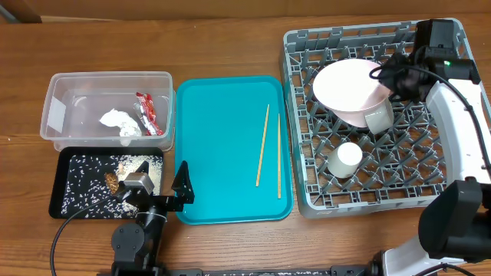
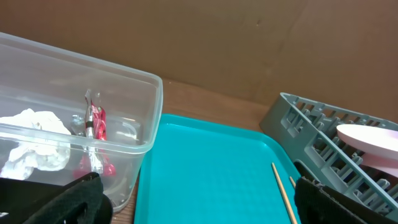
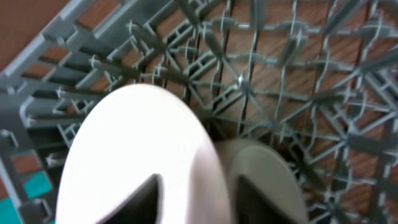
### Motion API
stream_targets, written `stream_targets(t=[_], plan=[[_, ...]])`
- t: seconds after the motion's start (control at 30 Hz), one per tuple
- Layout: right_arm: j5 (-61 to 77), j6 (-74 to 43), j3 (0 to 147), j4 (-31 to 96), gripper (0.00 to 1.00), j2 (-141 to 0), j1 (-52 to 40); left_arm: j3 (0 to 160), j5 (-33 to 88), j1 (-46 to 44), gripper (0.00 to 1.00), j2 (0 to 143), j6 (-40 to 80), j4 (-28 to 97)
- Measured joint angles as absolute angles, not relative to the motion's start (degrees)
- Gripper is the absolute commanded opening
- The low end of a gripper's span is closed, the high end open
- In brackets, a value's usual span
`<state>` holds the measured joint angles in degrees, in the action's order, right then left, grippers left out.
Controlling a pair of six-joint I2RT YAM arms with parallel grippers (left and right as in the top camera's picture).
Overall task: Sort waste into correct bins and load items into the dishwasher
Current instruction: 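Lift the white plate into the dish rack's back area, then push the white plate upright against the rack's back with right gripper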
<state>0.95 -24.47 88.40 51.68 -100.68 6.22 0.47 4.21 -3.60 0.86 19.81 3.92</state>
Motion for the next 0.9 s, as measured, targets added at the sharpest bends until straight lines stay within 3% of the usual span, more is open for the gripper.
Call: stream_targets(t=[0.13, 0.27, 0.37, 0.43, 0.5, 0.9], plan=[[2.15, -25.54, 88.40, 54.04, 0.54, -100.68, 6.24, 0.47, 4.21, -3.60, 1.00, 0.86, 19.84, 3.92], [3.44, -27.05, 88.40, 57.69, 0.44, -100.68, 6.24, 0.47, 4.21, -3.60, 1.00, 0.86, 19.81, 3.92], [4.05, -28.40, 88.40, 60.01, 0.23, -100.66, 6.24, 0.47, 4.19, -3.60, 1.00, 0.86, 19.81, 3.92], [4.25, -29.12, 88.40, 60.77, 0.19, -100.68, 6.24, 0.47, 4.21, -3.60, 1.00, 0.86, 19.84, 3.90], [4.27, -29.80, 88.40, 60.90, 0.04, -100.68, 6.24, 0.47, 4.19, -3.60, 1.00, 0.86, 19.84, 3.92], [-1.85, -29.65, 89.82, 56.42, 0.04, -98.89, 5.74, 0.47, 4.21, -3.60, 1.00, 0.86, 19.81, 3.92]])
